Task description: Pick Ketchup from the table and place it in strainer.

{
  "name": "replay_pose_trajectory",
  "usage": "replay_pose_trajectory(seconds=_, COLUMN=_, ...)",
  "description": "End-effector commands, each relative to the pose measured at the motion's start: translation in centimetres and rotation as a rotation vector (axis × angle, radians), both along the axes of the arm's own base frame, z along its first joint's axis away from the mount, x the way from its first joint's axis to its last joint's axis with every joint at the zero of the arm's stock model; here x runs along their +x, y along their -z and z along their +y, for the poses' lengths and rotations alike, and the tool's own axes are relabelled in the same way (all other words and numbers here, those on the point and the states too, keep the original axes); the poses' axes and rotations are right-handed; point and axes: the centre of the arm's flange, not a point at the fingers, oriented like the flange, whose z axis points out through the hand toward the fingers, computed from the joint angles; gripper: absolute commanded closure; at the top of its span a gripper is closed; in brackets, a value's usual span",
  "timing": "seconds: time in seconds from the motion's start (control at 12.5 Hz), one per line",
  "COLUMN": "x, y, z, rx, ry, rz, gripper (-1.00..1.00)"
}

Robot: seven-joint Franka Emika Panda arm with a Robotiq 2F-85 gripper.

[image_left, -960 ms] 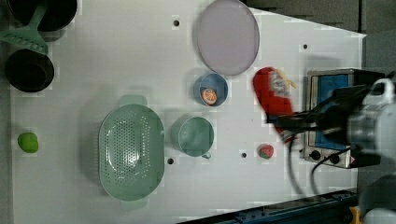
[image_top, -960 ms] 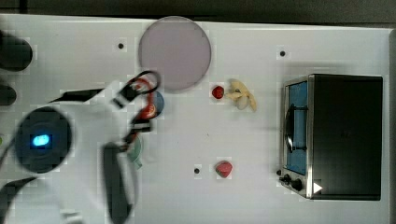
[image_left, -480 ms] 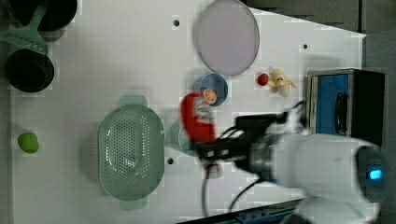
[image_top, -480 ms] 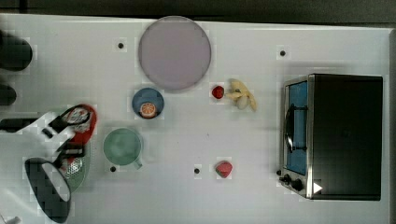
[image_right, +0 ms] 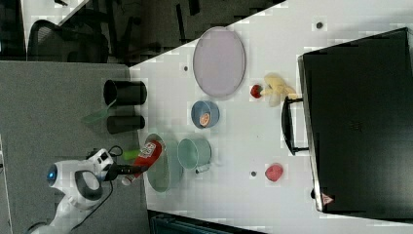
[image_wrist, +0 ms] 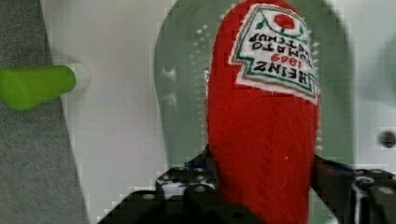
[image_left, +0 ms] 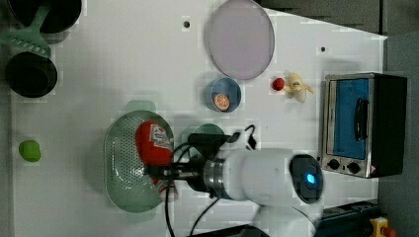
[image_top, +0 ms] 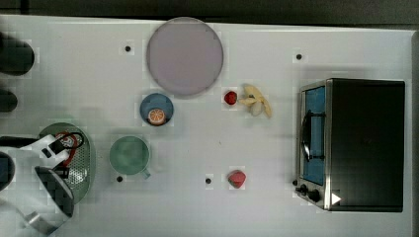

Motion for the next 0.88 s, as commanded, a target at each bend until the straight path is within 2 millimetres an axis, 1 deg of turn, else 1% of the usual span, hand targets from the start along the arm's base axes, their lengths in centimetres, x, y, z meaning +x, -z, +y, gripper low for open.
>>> replay_pose_trajectory(seconds=0.08, x=2.4, y=2.0, z=-1.1, rx=0.033, ry=0.098, rz=-0.012, gripper=-0.96)
replay_pose_trajectory(seconds=0.16, x=2.4, y=2.8, z=-1.1, rx=0.031, ry=0.087, rz=-0.007, gripper=-1.00)
replay_pose_trajectory(seconds=0.24, x=2.4, y=3.1, z=-1.2, rx=0.029, ry=0.090, rz=-0.003, gripper=-1.00)
replay_pose_trajectory(seconds=0.4, x=3.2, y=1.9, z=-2.1, rx=0.004, ry=0.153, rz=-0.005, gripper=-1.00)
replay_pose_trajectory(seconds=0.48, x=3.6, y=0.8, z=-3.1, rx=-0.030, ry=0.211, rz=0.005, gripper=-1.00)
replay_pose_trajectory(seconds=0.56, x=4.0, y=-0.4, z=-4.3, rx=-0.076, ry=0.250, rz=0.015, gripper=-1.00)
replay_pose_trajectory(seconds=0.64, x=4.7, y=-2.1, z=-5.9, rx=-0.116, ry=0.270, rz=0.006, gripper=-1.00)
replay_pose_trajectory(seconds=0.72, x=5.5, y=-4.1, z=-7.7, rx=-0.153, ry=0.296, rz=-0.010, gripper=-1.00)
replay_pose_trajectory(seconds=0.88, x=7.5, y=-8.8, z=-12.0, rx=-0.215, ry=0.373, rz=-0.059, gripper=-1.00)
